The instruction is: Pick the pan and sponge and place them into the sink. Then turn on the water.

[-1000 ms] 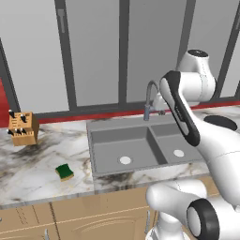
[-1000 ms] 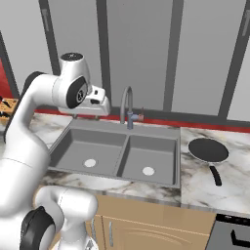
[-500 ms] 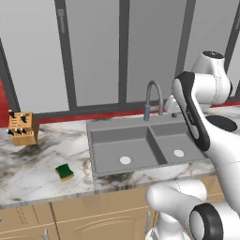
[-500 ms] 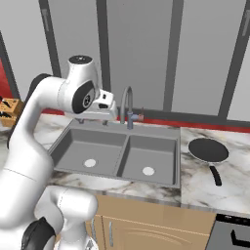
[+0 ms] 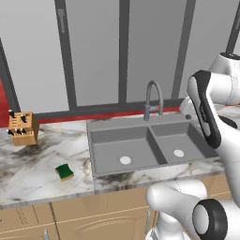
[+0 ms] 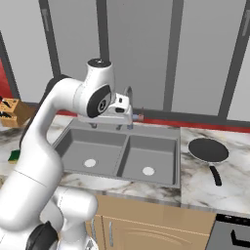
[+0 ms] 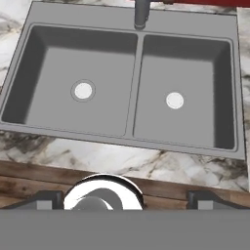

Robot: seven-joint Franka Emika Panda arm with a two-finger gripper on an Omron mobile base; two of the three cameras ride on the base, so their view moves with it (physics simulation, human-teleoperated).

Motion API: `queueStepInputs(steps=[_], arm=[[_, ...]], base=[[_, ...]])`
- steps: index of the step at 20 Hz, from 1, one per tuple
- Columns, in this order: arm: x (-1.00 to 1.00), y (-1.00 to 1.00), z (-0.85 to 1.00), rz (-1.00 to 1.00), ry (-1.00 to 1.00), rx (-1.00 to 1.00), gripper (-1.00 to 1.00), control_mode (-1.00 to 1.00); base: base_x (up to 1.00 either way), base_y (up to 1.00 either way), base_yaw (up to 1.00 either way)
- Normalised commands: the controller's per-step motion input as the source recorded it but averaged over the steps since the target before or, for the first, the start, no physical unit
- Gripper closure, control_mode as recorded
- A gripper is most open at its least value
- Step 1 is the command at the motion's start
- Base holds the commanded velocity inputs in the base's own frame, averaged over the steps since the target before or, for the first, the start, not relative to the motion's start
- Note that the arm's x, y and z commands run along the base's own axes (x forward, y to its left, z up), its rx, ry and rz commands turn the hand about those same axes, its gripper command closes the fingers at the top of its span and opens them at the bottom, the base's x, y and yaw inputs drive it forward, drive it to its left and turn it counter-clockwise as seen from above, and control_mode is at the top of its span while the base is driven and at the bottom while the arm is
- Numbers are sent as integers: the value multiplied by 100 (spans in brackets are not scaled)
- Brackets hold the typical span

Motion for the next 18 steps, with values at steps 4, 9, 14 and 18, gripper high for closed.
queueStepInputs(steps=[4, 9, 14, 18], arm=[[-7, -43, -5, 2, 3, 0, -100, -100], [0, -44, -13, 0, 6, 0, -100, -100], [7, -42, -15, -1, 2, -1, -100, -100], [13, -39, -16, -3, 0, -4, -100, -100]], base=[[0, 0, 0], [0, 0, 0], [0, 0, 0], [0, 0, 0]])
